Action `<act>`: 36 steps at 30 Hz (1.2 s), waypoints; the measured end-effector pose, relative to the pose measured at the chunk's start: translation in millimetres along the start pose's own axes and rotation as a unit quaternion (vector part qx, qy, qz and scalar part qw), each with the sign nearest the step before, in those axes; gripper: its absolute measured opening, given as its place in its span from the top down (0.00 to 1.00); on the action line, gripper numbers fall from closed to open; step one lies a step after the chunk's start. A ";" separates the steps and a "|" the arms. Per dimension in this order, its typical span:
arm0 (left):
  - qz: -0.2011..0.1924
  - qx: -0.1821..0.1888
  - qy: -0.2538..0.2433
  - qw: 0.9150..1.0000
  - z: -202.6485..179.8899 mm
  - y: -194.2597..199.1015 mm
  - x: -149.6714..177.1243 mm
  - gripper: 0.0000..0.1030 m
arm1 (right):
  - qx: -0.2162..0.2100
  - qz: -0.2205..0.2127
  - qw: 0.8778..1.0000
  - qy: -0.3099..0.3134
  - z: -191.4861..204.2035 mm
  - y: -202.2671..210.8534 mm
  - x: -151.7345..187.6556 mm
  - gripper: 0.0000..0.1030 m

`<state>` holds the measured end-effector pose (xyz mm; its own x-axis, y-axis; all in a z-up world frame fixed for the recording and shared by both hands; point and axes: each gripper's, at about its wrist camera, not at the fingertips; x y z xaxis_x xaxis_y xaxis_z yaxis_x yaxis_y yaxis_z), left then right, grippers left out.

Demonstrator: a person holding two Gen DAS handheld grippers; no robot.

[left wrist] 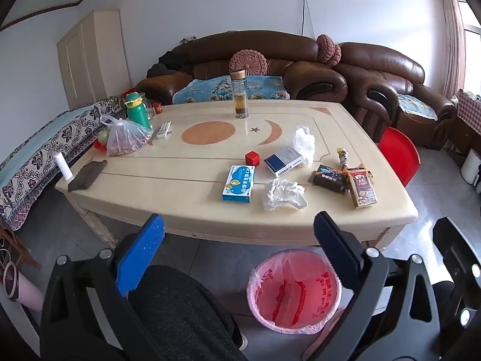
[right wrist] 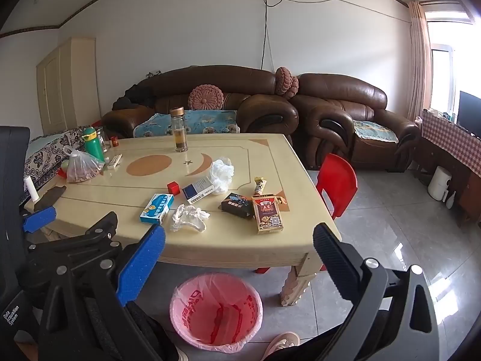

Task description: Collect trash

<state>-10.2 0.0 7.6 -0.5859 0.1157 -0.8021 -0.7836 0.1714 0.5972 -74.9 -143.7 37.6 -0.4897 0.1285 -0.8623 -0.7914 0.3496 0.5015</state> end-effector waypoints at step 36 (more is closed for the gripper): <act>0.004 -0.003 0.001 1.000 -1.4 -0.3 2.9 0.06 | -0.005 0.004 1.000 0.001 3.5 0.2 -0.8 0.06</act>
<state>-11.9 -1.1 5.1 -0.5927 0.1151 -0.7972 -0.7800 0.1647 0.6037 -73.3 -140.5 38.2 -0.4969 0.1291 -0.8581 -0.7907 0.3400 0.5091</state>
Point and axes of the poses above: each gripper's, at about its wrist camera, not at the fingertips, and y roughly against the way its jaws point, z to its left, x to its underside, and after that the axes turned 10 degrees about x, right-handed
